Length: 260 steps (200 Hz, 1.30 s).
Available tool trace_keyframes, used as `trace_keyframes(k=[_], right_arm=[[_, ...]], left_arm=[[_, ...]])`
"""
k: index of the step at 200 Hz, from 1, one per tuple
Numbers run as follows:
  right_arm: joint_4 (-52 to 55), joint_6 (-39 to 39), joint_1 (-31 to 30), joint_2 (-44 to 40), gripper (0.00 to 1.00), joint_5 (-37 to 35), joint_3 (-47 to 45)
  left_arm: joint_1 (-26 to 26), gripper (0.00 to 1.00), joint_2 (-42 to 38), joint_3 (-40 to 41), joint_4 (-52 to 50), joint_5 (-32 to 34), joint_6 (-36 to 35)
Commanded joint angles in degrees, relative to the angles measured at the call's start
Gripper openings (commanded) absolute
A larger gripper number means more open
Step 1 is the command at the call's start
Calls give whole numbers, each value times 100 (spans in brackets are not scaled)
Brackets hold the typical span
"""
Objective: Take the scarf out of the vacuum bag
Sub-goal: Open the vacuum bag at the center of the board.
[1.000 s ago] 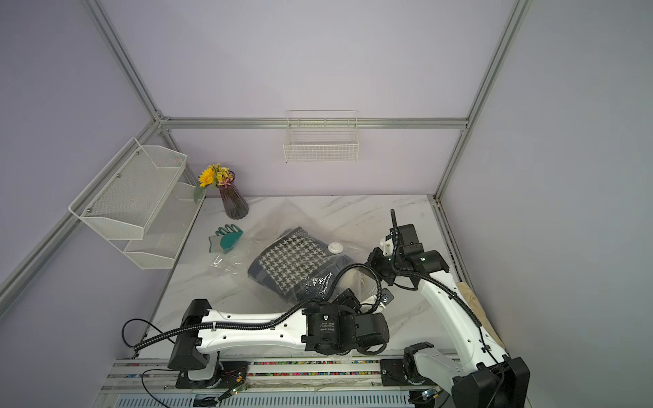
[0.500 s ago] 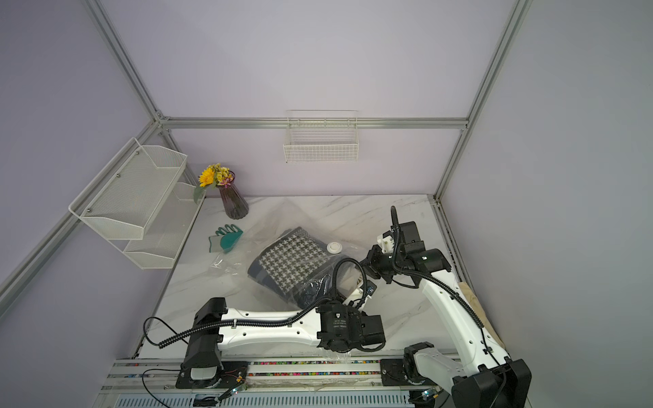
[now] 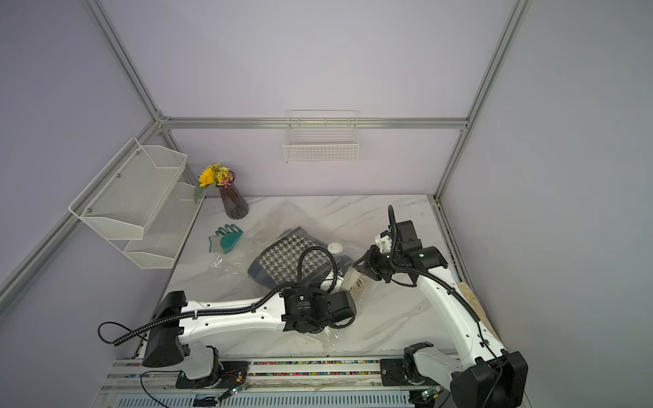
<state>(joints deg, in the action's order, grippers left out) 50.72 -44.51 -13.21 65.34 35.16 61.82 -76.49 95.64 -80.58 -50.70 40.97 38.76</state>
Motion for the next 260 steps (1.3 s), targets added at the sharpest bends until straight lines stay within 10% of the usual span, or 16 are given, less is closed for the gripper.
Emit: trace_keyframes(k=[1,50,117,260], right_arm=[[-60,252,-23,-263,54,-290,212],[78,515,-19,-810,75,-93,136],[-811,159,-225,-1457,71,495,-1235],[-3993,-1226,-1634,-614,65,-726,-2323]], left_arm=[[166,34,-323,56,288,-26,-163],[640,31,-633,259,469,-194,-437],[839,30,-1091,-90,412,5,-1101],[902,27,-888,-467,86,-264,-1139]])
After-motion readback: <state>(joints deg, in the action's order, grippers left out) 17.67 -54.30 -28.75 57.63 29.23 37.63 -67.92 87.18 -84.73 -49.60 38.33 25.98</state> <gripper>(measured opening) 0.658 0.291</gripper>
